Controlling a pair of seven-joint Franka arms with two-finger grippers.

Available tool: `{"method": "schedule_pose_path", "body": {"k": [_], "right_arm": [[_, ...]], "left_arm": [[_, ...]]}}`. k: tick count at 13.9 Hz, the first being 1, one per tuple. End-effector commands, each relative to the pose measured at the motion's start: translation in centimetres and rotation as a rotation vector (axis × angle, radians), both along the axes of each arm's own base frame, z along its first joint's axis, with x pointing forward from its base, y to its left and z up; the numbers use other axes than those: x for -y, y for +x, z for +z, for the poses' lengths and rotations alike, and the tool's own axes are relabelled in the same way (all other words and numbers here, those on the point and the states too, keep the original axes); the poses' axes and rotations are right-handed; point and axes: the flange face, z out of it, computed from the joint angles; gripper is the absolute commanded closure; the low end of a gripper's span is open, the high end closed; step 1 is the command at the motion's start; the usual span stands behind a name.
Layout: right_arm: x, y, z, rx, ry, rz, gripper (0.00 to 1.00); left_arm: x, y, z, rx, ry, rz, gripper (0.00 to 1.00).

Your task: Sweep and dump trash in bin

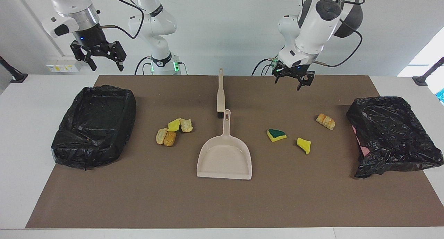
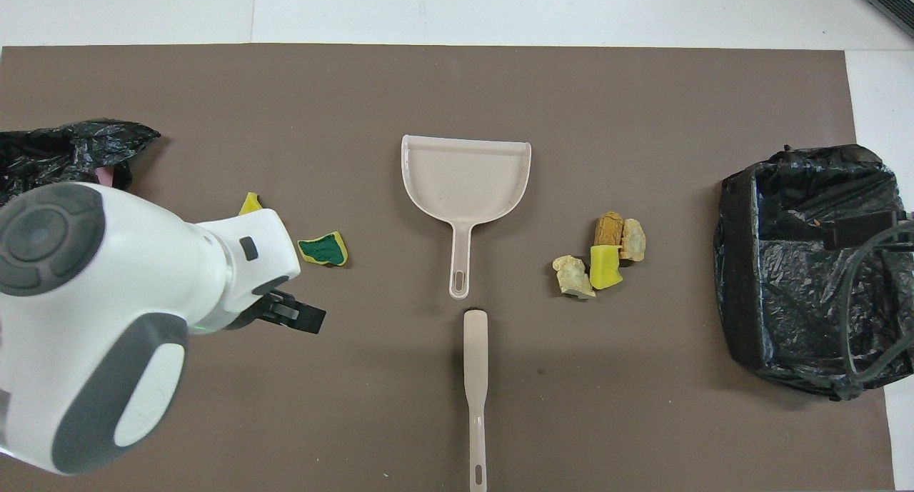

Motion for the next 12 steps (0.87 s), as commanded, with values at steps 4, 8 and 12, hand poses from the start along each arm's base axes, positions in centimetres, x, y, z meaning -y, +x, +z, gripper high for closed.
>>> {"method": "schedule_pose_path", "body": {"k": [4,8,12], "right_arm": [[0.1,-0.1,0.3,-0.005,0.016,0.024,0.00],[0.1,-0.1,0.3,-0.005,0.016,0.024,0.00],[0.1,-0.1,0.3,-0.005,0.016,0.024,0.00]], "left_arm": [[8.8,-6.7,-4.6,-0.006,0.011,-0.007,0.00],[16.7,-10.6,-9.8,0.019,-0.001,0.042,0.00],[20.3,-13.5,-13.1,0.010,0.011,0.033,0.00]]}}
